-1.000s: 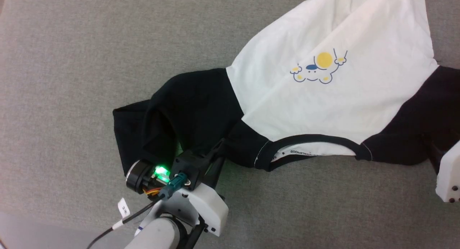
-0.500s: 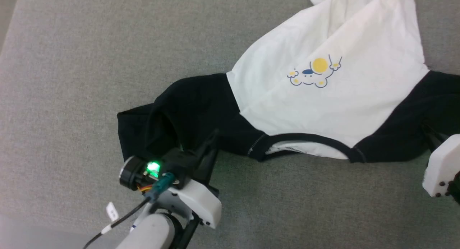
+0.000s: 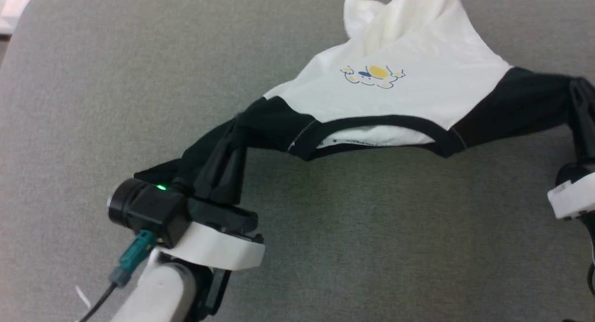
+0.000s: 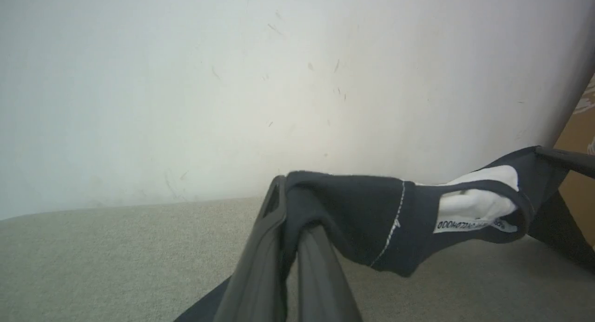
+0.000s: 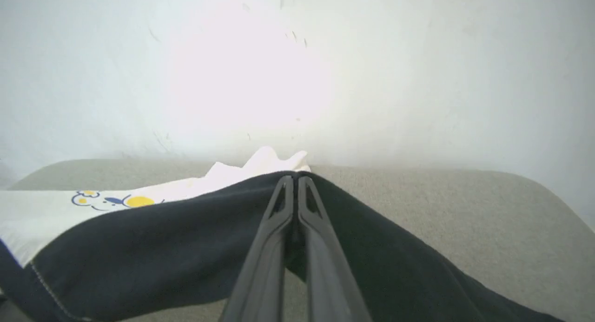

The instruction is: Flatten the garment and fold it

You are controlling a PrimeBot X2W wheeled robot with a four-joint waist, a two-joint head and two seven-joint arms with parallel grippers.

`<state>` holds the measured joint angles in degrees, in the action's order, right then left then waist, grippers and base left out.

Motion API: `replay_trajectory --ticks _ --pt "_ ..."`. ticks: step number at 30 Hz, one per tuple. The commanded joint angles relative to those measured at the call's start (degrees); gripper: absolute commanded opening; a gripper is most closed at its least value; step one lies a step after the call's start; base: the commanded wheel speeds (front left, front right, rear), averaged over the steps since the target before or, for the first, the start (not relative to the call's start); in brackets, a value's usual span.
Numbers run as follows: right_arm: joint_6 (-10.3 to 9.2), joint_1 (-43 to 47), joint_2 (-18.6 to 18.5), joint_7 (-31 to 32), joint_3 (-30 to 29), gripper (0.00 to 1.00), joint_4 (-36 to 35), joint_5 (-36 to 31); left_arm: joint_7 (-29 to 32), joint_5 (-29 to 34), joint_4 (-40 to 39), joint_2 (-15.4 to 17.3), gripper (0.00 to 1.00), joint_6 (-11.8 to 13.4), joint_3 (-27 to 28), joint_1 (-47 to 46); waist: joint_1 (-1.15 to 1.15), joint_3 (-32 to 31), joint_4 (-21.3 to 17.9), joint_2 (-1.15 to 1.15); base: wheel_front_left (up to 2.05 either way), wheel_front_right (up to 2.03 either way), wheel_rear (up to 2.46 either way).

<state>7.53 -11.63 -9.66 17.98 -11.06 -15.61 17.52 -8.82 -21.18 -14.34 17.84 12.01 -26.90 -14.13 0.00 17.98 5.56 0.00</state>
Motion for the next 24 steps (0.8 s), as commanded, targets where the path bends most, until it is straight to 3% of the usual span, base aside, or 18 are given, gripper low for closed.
replay_trajectory --ticks 1,11,18,24 --pt "-0.04 -1.8 0.5 -1.2 0.0 0.00 -1.7 -0.4 0.5 0.2 -2.0 0.8 0.00 0.5 0.9 -1.2 0.00 -3.2 -2.7 0.00 0.00 0.00 0.00" --pt "-0.04 -12.8 -2.3 -1.2 4.8 0.00 -6.6 -1.3 10.3 0.6 -7.9 2.9 0.00 -0.9 3.9 -17.2 0.00 -8.0 -5.0 0.00 0.00 0.00 0.00" --pt "-0.04 -21.2 -4.4 2.0 6.9 0.00 -5.5 -0.8 18.2 -1.0 -3.7 2.9 0.00 -3.0 4.5 -29.8 0.00 -10.5 -5.6 0.00 0.00 0.00 0.00" --pt "-0.04 -24.9 -5.4 6.1 8.4 0.00 -4.7 0.8 23.5 -4.2 -0.9 2.1 0.00 -4.5 4.2 -35.2 0.00 -11.3 -5.9 0.00 0.00 0.00 0.00"
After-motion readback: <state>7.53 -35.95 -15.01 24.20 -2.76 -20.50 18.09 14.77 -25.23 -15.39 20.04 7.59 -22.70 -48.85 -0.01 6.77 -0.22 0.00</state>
